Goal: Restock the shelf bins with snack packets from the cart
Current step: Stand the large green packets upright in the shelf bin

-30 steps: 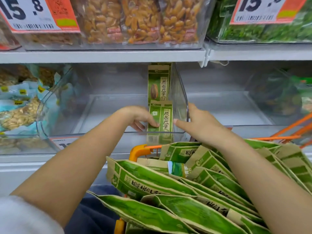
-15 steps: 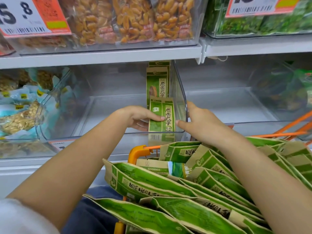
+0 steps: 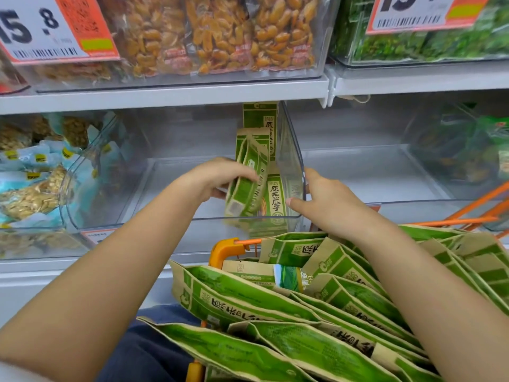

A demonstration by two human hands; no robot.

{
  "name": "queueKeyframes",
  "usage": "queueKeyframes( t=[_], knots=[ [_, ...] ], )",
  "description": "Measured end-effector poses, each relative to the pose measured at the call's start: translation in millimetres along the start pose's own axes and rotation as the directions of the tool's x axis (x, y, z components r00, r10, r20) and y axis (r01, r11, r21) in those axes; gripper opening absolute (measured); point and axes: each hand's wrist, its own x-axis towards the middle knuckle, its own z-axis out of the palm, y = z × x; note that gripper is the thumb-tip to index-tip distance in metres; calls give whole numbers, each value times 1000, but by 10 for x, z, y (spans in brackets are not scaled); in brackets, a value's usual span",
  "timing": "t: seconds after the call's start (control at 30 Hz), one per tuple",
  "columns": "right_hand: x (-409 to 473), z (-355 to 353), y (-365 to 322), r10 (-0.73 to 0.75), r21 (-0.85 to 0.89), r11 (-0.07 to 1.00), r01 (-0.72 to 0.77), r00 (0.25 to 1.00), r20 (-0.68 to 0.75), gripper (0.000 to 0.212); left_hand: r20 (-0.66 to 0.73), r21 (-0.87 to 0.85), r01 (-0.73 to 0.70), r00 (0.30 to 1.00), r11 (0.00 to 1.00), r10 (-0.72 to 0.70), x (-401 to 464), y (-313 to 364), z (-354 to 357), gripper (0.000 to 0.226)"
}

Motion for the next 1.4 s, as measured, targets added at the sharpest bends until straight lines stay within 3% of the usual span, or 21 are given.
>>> queueKeyframes(
  t=[0.1, 0.17, 0.23, 0.4, 0.5, 0.6, 0.67, 0.77, 0.83, 0.9, 0.97, 1.07, 1.2, 1.4],
  knots=[
    [21, 7, 17, 13, -2, 1000, -13, 1000, 6, 58, -164, 73, -25, 986, 997, 37, -51, 92, -22, 26],
    [24, 12, 21, 21, -1, 1000, -21, 1000, 10, 61, -223, 330, -32, 969, 943, 110, -47, 113, 88, 28],
    [23, 17, 19, 29, -4, 1000, -29, 1000, 9, 64, -167, 506, -31, 977, 862, 133, -26, 137, 241, 34],
    [36, 26, 37, 28, 0, 1000, -28, 1000, 4, 66, 136, 432, 25, 986, 901, -93, -41, 175, 337, 72],
    [36, 27, 42, 22, -6, 1000, -22, 1000, 2, 65, 248, 387, 54, 956, 920, -160, -41, 68, 246, 53],
    [39, 29, 43, 21, -20, 1000, -20, 1000, 2, 65, 220, 332, 70, 964, 941, -149, -75, 57, 191, 27],
    [44, 34, 48, 18, -25, 1000, -18, 1000, 4, 64, 145, 366, 66, 981, 928, -127, -104, 122, 151, 25],
    [46, 32, 49, 17, -25, 1000, -17, 1000, 5, 64, 53, 519, 81, 991, 851, -126, -74, 178, 159, 38],
    [41, 28, 41, 22, -24, 999, -22, 1000, 6, 65, 22, 587, 146, 980, 796, -196, -62, 173, 237, 65],
    [34, 24, 33, 26, -23, 999, -25, 1000, 6, 66, 63, 564, 169, 967, 808, -246, -71, 177, 317, 93],
    [31, 23, 31, 25, -20, 999, -25, 1000, 7, 65, 120, 506, 140, 966, 851, -230, -97, 220, 342, 99],
    [31, 20, 25, 19, -17, 1000, -18, 1000, 8, 61, 112, 433, 112, 978, 894, -177, -40, 170, 297, 81],
    [25, 6, 5, 15, -19, 1000, -14, 1000, 11, 60, 101, 409, 156, 972, 899, -214, 25, -10, 311, 70],
    [11, 1, -1, 5, -4, 1000, -5, 1000, 7, 55, 140, 125, 204, 965, 971, -221, 82, -24, 273, 45]
  ],
)
